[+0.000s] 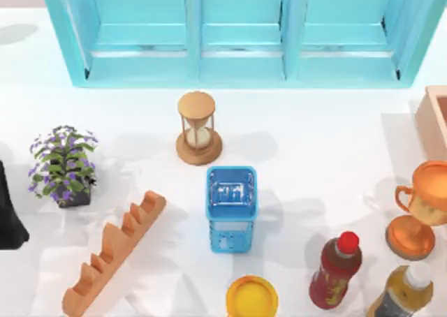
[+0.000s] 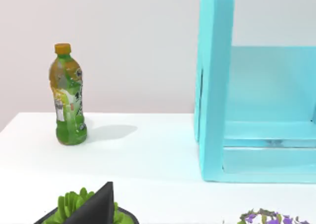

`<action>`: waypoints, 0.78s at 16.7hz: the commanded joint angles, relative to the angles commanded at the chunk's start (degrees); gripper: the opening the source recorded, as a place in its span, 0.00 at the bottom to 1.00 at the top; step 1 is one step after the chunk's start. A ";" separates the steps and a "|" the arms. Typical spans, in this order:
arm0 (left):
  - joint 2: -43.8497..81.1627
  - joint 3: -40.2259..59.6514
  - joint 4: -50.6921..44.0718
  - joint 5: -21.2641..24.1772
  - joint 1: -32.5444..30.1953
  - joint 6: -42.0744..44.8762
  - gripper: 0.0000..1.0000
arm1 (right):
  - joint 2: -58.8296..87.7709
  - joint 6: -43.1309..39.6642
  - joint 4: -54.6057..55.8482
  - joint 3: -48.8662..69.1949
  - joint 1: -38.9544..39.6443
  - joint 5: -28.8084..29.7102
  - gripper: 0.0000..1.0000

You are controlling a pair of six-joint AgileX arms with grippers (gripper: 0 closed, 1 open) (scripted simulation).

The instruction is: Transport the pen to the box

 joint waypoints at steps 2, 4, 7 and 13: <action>0.00 0.00 0.00 0.00 0.00 0.00 1.00 | 0.22 0.18 2.77 -2.63 0.22 0.13 0.00; 0.00 0.00 0.00 0.00 0.00 0.00 1.00 | 0.32 0.24 3.64 -3.47 0.29 0.18 0.00; 0.00 0.00 0.00 0.00 0.00 0.00 1.00 | 0.32 0.24 3.64 -3.47 0.29 0.18 0.00; 0.00 0.00 0.00 0.00 0.00 0.00 1.00 | 0.32 0.24 3.64 -3.47 0.29 0.18 0.45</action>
